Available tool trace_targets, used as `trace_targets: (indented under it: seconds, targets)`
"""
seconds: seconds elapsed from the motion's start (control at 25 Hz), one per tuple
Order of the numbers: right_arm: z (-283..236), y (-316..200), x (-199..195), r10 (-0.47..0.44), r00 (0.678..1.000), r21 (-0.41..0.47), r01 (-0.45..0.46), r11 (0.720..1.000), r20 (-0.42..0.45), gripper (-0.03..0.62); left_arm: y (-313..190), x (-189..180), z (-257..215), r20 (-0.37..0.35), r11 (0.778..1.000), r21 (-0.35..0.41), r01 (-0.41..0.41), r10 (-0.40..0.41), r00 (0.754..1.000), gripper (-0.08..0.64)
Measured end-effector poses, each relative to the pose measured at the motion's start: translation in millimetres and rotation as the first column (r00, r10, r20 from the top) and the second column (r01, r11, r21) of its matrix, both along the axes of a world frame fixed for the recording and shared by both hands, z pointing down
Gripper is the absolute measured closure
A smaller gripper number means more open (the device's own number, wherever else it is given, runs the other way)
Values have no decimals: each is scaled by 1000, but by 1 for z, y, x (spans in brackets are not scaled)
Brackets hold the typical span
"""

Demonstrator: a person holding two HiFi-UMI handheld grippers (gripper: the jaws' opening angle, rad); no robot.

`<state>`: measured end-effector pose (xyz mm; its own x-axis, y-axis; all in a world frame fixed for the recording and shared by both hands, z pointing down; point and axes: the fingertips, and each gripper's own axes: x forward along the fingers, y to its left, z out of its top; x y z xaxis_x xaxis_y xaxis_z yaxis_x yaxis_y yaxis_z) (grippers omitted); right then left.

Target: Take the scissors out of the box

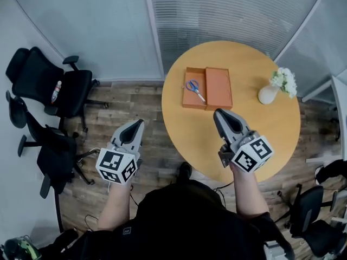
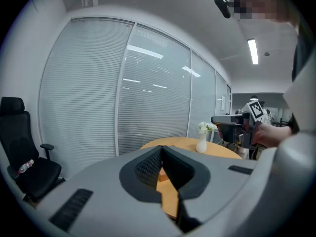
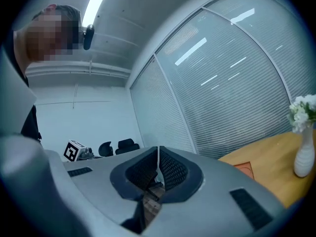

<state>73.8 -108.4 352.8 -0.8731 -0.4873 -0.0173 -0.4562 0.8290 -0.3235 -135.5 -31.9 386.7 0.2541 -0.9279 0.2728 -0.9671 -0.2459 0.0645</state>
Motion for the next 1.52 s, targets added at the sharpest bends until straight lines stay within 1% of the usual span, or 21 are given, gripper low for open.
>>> trace_targets:
  seconds: [0.2, 0.36, 0.6, 0.8, 0.96, 1.2, 1.36, 1.52]
  targets:
    - [-7, -39, 23, 51, 999, 10, -52, 999, 17, 554, -48, 16, -10, 8, 999, 16, -39, 39, 999, 546]
    - [-9, -58, 36, 86, 996, 15, -87, 996, 20, 554, -79, 33, -12, 15, 996, 15, -87, 87, 996, 546]
    - [-1, -74, 49, 148, 989, 5, -148, 989, -10, 554, -115, 49, -13, 5, 986, 27, -163, 163, 987, 546]
    - [6, -84, 46, 203, 978, 2, -204, 979, -45, 554, -137, 47, -7, -19, 975, 33, -220, 221, 975, 546]
    - [12, -103, 31, 236, 969, -14, -237, 971, -76, 554, -160, 33, -6, -30, 967, 38, -253, 254, 967, 546]
    - [31, -133, -13, 252, 959, -44, -260, 965, -129, 554, -192, 0, 7, -38, 953, 26, -302, 303, 952, 546]
    - [45, -152, -40, 276, 938, -48, -292, 955, -209, 552, -207, -24, 16, -53, 942, 18, -335, 335, 941, 546]
    - [53, -171, -66, 291, 912, -32, -314, 949, -290, 552, -226, -44, 26, -80, 929, 11, -371, 371, 925, 547]
